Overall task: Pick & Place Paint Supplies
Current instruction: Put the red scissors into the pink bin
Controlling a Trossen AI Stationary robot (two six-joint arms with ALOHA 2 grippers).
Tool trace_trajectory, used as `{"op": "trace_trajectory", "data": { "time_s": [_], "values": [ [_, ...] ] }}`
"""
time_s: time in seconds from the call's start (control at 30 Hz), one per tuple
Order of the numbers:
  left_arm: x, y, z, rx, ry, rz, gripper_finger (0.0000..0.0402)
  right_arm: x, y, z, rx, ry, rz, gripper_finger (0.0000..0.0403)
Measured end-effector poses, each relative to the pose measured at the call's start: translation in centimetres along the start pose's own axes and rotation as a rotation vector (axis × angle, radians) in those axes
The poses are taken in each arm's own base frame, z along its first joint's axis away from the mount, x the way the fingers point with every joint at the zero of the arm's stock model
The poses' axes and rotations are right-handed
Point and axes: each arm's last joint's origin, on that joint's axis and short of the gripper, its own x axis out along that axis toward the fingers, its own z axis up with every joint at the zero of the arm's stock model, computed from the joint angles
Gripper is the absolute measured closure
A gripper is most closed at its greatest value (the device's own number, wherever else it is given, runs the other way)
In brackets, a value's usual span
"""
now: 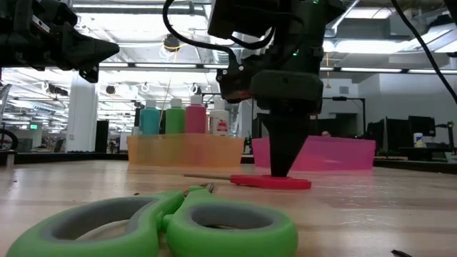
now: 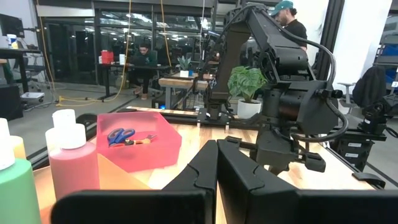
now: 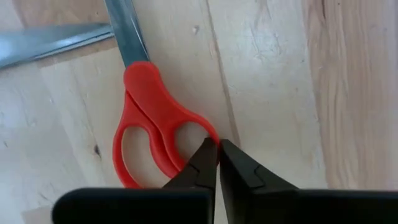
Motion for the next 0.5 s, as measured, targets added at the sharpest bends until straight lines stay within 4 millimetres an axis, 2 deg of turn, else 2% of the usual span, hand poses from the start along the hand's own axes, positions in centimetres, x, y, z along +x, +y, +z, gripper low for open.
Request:
{"op": "trace_trajectory", "data": {
  "time_s": [0.1,0.2,0.4,0.5],
  "values": [
    [0.0,0.0,0.0,0.000,0.000,0.000,0.0401,-0.4,-0.5,0.2,-0.027,-0.014,-0.013,0.0400],
    [0.0,0.0,0.0,0.000,0.000,0.000,0.0401,-1.6,-1.4,0.6,-0.035,-0.047,-0.026,0.0401],
    [0.0,0.0,0.0,0.000,0.000,0.000,0.0401,-5.6,-2.8,1.0,-0.056,-0.138,-0.014,0.0402],
    [0.0,0.0,0.0,0.000,0.000,0.000,0.0401,-8.6,-3.6,1.1,-0.073,-0.215,0.021,0.0402]
  ]
}}
